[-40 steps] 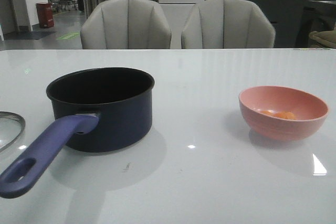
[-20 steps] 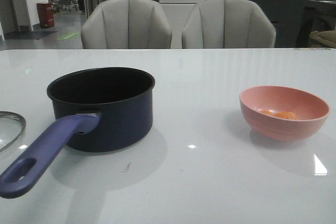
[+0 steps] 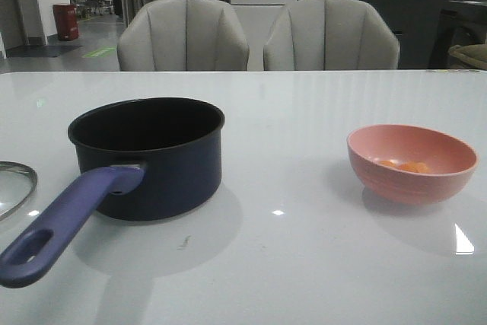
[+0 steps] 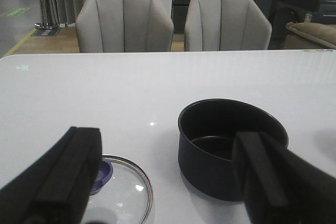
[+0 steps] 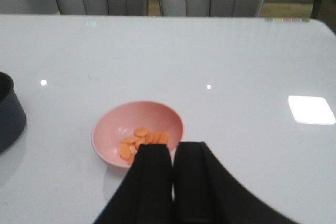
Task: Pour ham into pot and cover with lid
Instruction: 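Set the glass lid down on the table beside the saucepan, then grasp the rim of the pink bowl with the right gripper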
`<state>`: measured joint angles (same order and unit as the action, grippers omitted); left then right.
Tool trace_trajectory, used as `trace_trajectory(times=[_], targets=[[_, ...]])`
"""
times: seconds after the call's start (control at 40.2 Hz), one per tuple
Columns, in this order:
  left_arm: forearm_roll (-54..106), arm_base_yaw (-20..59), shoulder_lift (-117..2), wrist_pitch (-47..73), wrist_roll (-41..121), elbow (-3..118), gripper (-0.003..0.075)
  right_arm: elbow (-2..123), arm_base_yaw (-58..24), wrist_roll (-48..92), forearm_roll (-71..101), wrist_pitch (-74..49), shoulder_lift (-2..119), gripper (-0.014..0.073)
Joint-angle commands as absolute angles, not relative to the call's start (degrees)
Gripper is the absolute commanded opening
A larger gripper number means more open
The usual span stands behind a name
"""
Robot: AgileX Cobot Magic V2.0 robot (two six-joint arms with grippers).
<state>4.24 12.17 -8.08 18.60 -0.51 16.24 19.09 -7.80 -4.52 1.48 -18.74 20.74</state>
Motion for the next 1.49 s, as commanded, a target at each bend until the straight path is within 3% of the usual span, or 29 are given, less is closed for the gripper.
trace_trajectory(times=[0.0,0.274,0.373,0.423,0.498,0.871,1.468], targets=[[4.33,12.51,-8.6,14.01,-0.53,17.84,0.0553,21.31,-7.43,-3.69,0.59,-16.58,24.19,0.0169],[4.33,12.51,-8.6,14.01,-0.53,17.84,0.0553,22.68,-7.43,-4.41,1.47,-13.45,31.17,0.0194],[4.33,12.51,-8.6,14.01,-0.53,17.84,0.0553,25.25,-7.43,-4.65,1.61,-14.12,36.17,0.0315],[4.33,12.51,-8.6,14.01,-0.53,17.84,0.0553,27.16,-7.43,-5.14,1.99,-14.67,39.55,0.0418],[4.33,12.51,-8.6,14.12,-0.53,17.84,0.0553,30.1,-7.34,-6.31,1.99,-15.51,43.96,0.0484],[4.33,12.51,-8.6,14.32,-0.53,17.84,0.0553,46.52,-0.15,-6.78,6.52,-25.56,70.19,0.0486],[4.33,12.51,-8.6,14.46,-0.53,17.84,0.0553,68.67,0.14,1.11,14.16,-34.42,99.8,0.0486]])
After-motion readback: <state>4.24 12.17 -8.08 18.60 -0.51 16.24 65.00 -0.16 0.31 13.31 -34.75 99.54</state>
